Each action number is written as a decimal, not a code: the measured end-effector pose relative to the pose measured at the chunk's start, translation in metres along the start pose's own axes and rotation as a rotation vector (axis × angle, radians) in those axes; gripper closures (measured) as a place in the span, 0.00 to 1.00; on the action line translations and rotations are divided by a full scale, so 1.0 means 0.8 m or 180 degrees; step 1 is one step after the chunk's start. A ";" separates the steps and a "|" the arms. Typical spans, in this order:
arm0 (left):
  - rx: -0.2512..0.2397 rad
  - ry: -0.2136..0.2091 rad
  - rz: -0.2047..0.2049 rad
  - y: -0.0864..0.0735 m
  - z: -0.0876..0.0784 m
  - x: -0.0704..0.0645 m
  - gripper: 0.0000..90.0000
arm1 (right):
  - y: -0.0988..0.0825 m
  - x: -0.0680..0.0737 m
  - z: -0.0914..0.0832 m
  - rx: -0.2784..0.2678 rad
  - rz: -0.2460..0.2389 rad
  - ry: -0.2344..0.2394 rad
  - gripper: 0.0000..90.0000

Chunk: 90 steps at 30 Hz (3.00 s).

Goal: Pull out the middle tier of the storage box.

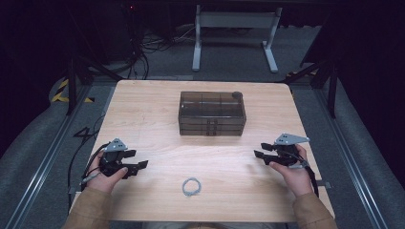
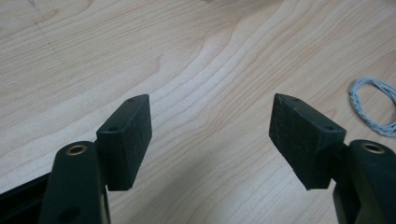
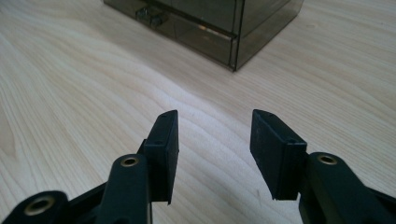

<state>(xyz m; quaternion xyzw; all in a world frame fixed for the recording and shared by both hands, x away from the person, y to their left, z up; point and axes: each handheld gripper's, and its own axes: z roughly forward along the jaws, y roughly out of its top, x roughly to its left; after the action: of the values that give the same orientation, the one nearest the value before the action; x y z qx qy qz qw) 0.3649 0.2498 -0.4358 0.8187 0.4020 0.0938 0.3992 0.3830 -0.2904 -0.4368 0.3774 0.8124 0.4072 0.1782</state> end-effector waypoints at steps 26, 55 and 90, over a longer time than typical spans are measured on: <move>0.0070 -0.0053 0.0016 -0.004 0.002 -0.002 0.39 | 0.020 0.021 0.001 -0.0145 -0.0401 -0.0137 0.65; 0.0052 0.0016 0.0089 -0.012 -0.005 -0.008 0.38 | 0.056 0.062 0.011 -0.0078 -0.1331 -0.0732 0.71; -0.0013 -0.0040 0.0010 -0.012 -0.006 -0.002 0.38 | 0.073 0.127 0.055 0.0176 -0.2645 -0.1410 0.75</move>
<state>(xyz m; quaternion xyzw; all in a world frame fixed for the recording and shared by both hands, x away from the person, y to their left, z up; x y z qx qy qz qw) 0.3560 0.2550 -0.4394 0.8191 0.3979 0.0900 0.4032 0.3704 -0.1675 -0.4150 0.1027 0.8476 0.1893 0.4849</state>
